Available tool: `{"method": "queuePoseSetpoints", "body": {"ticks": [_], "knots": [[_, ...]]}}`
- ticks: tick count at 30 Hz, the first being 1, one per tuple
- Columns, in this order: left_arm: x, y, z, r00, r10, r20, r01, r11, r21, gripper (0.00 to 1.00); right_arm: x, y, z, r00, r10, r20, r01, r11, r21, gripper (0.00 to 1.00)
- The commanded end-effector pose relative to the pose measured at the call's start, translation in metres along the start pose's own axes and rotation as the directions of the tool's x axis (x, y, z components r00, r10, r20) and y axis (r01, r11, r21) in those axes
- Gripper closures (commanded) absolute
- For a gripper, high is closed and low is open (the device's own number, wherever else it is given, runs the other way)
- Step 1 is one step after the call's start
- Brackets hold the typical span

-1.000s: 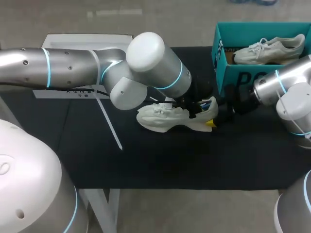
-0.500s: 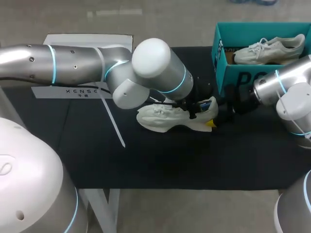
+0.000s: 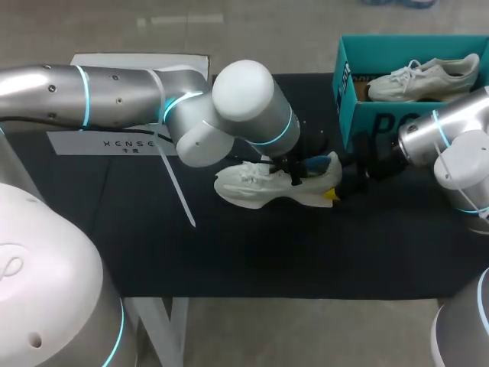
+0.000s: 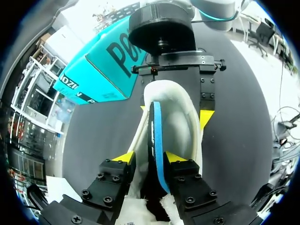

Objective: Take the shoe out of the shoebox, open the shoe tongue, remove and reinsert the insole, then place the shoe into the shoebox

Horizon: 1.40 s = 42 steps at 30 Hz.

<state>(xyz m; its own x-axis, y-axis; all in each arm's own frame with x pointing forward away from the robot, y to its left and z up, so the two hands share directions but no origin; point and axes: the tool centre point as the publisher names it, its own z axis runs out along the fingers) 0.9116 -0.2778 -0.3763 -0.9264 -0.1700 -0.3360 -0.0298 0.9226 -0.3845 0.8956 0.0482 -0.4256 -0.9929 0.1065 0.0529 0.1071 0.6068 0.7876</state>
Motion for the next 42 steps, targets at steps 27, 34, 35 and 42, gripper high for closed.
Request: {"method": "queuePoseSetpoints", "body": {"ticks": [27,34,35,42], "knots": [[-0.008,0.003,-0.020,0.995,0.021,-0.095,-0.017,0.999,0.040,1.00,-0.001,-0.004,0.003,1.000,0.000,-0.001,0.000,1.000,0.001,1.00],[-0.026,0.000,-0.047,0.983,-0.005,-0.185,0.026,0.994,0.110,1.00,-0.001,-0.004,0.003,1.000,0.000,-0.001,0.000,1.000,0.001,1.00],[-0.027,-0.001,-0.050,0.980,-0.001,-0.200,0.025,0.992,0.121,1.00,-0.001,-0.004,0.003,1.000,0.000,-0.001,0.000,1.000,0.001,1.00],[-0.028,-0.027,-0.075,0.961,0.033,-0.275,0.015,0.986,0.169,1.00,-0.001,-0.004,0.003,1.000,0.000,-0.001,0.000,1.000,0.001,1.00]]}}
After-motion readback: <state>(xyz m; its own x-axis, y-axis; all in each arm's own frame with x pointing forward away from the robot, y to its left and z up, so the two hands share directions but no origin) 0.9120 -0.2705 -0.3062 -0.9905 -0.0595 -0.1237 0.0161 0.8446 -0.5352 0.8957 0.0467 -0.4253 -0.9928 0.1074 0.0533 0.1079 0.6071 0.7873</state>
